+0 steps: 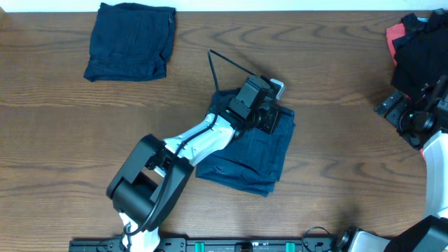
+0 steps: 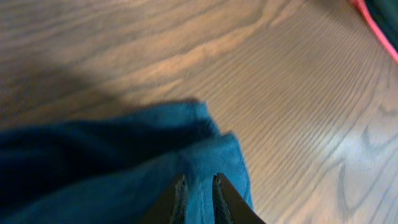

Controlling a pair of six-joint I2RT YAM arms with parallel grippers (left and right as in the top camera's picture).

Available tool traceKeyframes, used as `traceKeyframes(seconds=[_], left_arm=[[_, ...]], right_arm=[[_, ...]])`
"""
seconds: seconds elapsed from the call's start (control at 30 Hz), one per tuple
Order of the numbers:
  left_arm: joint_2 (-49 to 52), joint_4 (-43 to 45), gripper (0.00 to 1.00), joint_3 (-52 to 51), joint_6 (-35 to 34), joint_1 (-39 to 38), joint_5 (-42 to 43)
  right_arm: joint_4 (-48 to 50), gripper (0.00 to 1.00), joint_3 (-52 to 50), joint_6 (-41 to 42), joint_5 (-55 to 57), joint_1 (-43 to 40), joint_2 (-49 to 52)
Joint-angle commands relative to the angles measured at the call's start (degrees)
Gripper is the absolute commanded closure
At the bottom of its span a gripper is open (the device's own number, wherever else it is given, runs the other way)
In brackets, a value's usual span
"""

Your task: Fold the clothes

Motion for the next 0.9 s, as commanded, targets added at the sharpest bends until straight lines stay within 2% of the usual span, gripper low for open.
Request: traceKeyframes(seconds=[0.0,0.23,0.4,0.47,0.67,0.8,0.87], left_arm=[[3.3,1.8,0.83,0.5,-3.1,-0.2,1.4],[9.2,4.9,0.83,0.5,-3.7,-0.1,1.4],[10.4,11.3,0.83,0.5,-3.8,0.0,1.5],[9.3,12.8,0.71,0.7,-4.4,0.0,1.7],[0.3,10.4,0.55,1.1,-4.3,0.1,3.2],[-10.2,0.9,0.33,1.1,-3.8,1.9,3.2],[-15.2,-6.1,0.28,1.1,-1.9,4.0,3.1]], right_arm=[[0.0,0.01,0.7,-0.9,0.4,-0.4,0.3],[0.0,0.01,0.7,-0.9,0.4,-0.4,0.3],[0.0,0.01,0.7,-0.9,0.4,-0.4,0.3],[0.0,0.01,0.7,-0.9,0.4,-0.4,0.3],[0.0,0.01,0.7,-0.9,0.4,-0.4,0.3],[0.0,0.01,0.7,-0.9,0.4,-0.4,0.3],[0.0,0.01,0.7,-0.9,0.4,-0.4,0.3]])
